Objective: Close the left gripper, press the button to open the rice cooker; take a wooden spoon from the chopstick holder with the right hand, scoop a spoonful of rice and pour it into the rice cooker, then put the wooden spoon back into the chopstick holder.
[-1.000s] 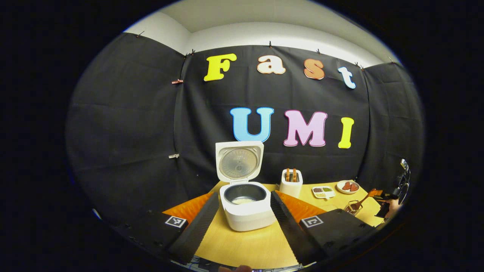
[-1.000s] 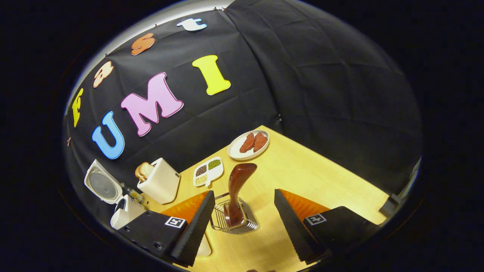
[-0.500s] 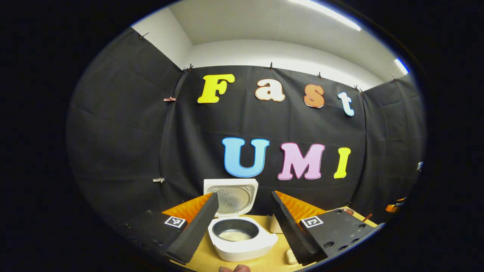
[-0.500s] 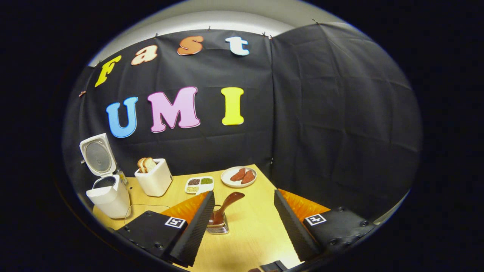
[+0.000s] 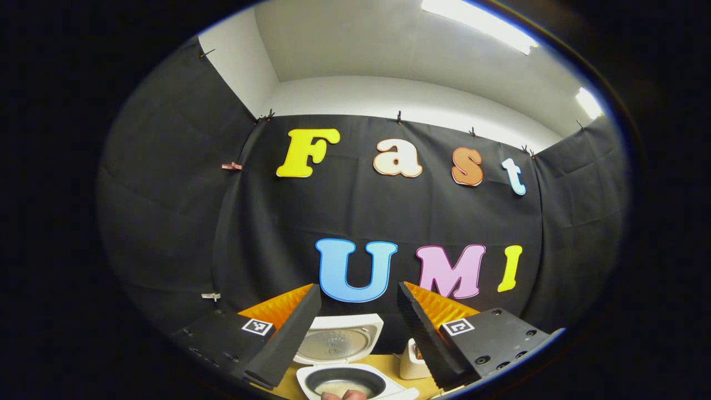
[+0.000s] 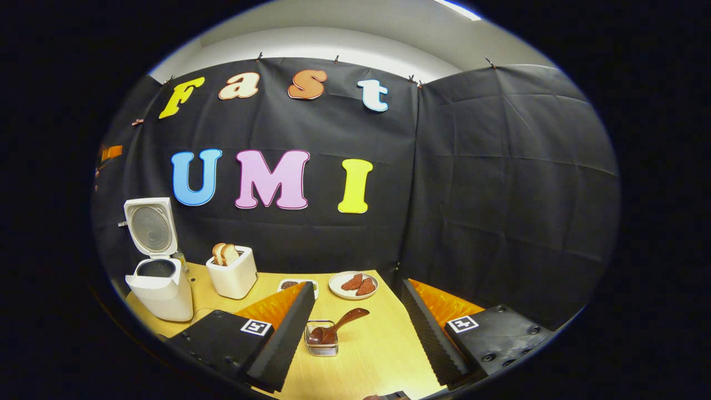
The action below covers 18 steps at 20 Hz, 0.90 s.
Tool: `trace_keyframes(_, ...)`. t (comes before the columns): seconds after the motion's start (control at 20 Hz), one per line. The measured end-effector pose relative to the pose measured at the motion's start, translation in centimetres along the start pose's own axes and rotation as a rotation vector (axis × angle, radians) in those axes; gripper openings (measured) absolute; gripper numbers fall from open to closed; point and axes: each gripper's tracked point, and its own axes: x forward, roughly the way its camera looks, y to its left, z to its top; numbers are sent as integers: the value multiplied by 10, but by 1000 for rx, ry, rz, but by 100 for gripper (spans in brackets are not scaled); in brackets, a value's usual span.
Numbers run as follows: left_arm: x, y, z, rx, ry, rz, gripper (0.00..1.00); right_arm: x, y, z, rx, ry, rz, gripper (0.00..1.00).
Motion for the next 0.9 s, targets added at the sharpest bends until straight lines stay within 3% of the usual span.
trace_keyframes(0.25,73,20,-41,-4,38,24,95,-1,-1,2,-9,-3,-46,98)
trace_keyframes(0.6,174,59,-127,-49,154,122,95,-13,-8,-4,-59,21,-94,99)
trace_keyframes(0.8,204,72,-178,24,260,142,95,-25,-5,-8,-79,27,-99,99)
trace_keyframes(0.9,202,83,-207,46,340,187,95,-29,-3,-11,-84,32,-99,99)
